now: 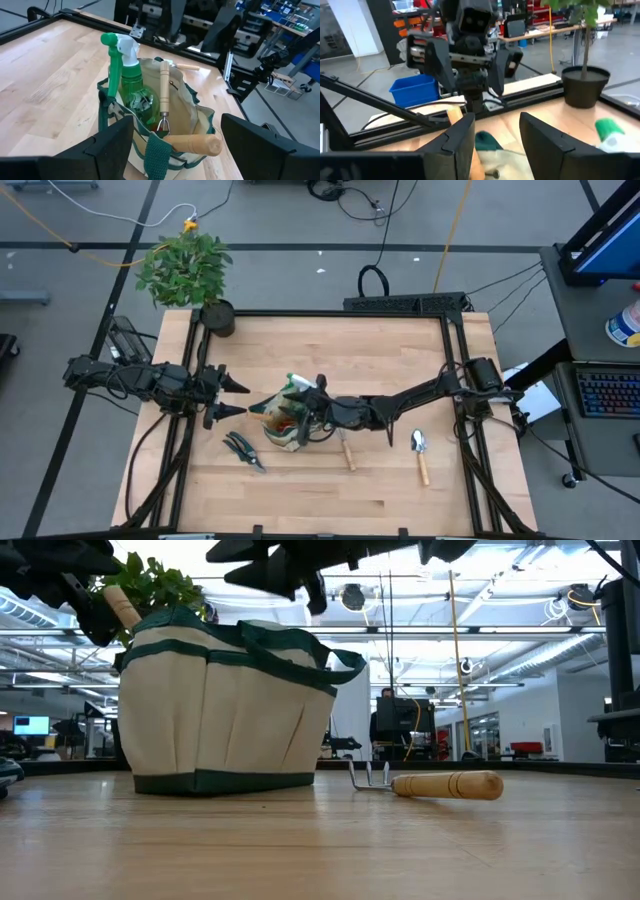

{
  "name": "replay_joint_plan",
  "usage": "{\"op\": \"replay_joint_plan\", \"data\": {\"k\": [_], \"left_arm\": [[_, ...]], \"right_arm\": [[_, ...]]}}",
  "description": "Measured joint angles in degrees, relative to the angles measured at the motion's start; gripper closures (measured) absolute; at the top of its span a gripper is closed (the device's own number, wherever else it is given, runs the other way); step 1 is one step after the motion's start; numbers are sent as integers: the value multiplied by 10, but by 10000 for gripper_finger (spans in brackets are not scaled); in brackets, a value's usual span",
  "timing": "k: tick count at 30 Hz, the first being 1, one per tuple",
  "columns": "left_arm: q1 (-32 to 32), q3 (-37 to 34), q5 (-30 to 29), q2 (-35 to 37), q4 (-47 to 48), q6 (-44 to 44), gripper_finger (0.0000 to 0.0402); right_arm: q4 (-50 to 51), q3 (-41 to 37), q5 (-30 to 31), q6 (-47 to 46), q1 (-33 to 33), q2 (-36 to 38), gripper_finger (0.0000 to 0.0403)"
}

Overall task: Pick & Place Garden tools in Gardening bag
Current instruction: Put the brown hand rake into the brown bag

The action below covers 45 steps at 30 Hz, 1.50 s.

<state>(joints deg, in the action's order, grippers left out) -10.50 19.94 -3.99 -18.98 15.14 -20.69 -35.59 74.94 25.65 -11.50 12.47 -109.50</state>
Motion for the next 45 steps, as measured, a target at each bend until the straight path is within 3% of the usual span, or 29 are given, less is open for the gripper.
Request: {"op": "replay_joint_plan", "data": {"k": [7, 12, 20, 28, 33, 37, 45], "left_arm": [[0, 0, 0, 0, 0, 0, 94], [0, 0, -2, 0, 2, -5, 94], [0, 0, -23, 0, 25, -4, 94], [0, 0, -23, 0, 35, -7, 94], [0, 0, -24, 0, 35, -8, 94], [0, 0, -24, 0, 35, -8, 94], [0, 0, -25, 0, 35, -20, 94]], "right_arm": [[26, 0, 0, 56, 10, 38, 268], [147, 0, 1, 75, 34, 97, 280], [398, 0, 2, -41, 89, 188, 293], [571, 0, -4, -96, 136, 219, 293], [652, 0, -68, -99, 144, 218, 291], [712, 0, -110, -41, 144, 219, 292], [759, 0, -109, 160, 130, 219, 296]]}}
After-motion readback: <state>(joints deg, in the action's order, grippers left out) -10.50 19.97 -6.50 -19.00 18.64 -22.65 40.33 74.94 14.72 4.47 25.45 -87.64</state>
